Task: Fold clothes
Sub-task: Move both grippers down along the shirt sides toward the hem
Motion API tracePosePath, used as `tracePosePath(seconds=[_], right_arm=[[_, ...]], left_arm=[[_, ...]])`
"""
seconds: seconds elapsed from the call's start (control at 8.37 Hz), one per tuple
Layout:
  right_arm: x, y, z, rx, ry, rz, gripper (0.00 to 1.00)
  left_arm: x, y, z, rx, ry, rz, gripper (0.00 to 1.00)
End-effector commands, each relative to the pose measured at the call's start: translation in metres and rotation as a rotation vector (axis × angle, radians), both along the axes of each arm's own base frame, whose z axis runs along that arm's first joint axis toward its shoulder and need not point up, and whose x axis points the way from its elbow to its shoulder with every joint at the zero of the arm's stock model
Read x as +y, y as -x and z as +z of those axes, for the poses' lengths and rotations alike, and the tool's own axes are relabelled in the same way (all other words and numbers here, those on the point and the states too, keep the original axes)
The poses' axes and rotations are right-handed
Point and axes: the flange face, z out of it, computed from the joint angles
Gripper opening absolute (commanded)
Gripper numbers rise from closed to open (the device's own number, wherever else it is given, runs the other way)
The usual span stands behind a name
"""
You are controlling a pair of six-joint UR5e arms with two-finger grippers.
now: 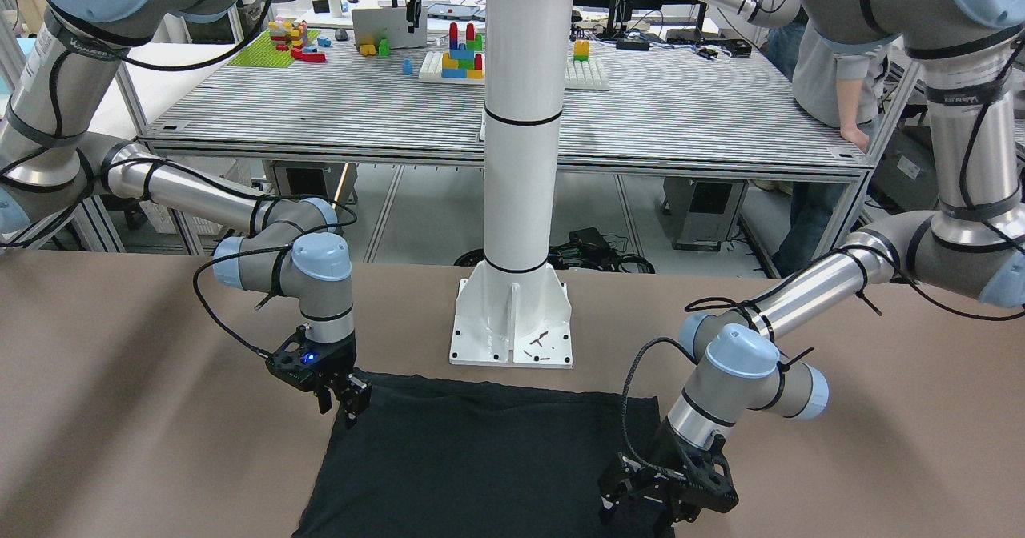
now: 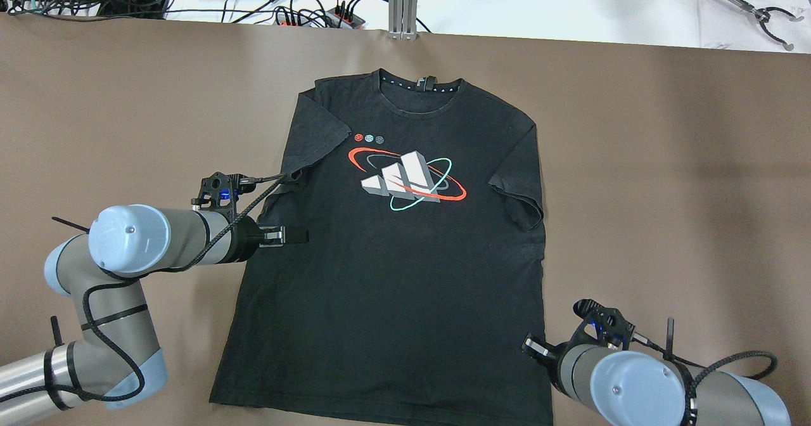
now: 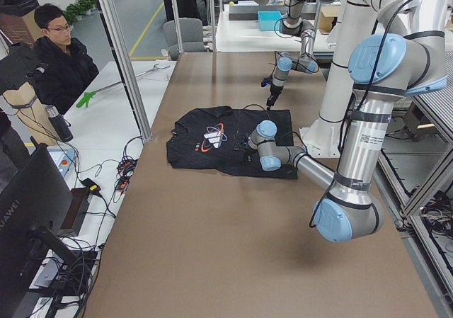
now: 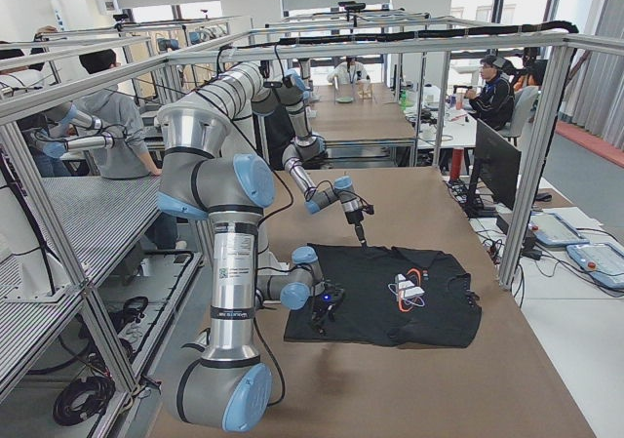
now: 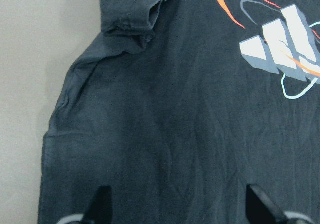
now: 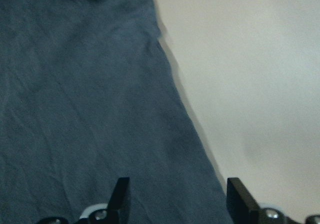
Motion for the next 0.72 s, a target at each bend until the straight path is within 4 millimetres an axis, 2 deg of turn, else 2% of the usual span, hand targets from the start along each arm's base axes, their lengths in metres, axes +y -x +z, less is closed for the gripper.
tracePosePath(seconds=[0.0,0.12,0.6], right_arm=[[0.060,0.011,0.004,-0.016,0.089,-0.003,0.57],[0.072,0.015,0.008,-0.006,0.075,-0.003,0.57],[0.091,0.021,0.016,0.009,0.075,-0.014,0.55]], left_arm=[[0.002,0.000,0.000,0.003,0.005,-0.002,0.94],[0.002,-0.001,0.001,0.000,0.007,-0.002,0.94],[0.002,0.000,0.004,-0.002,0.008,-0.002,0.94]])
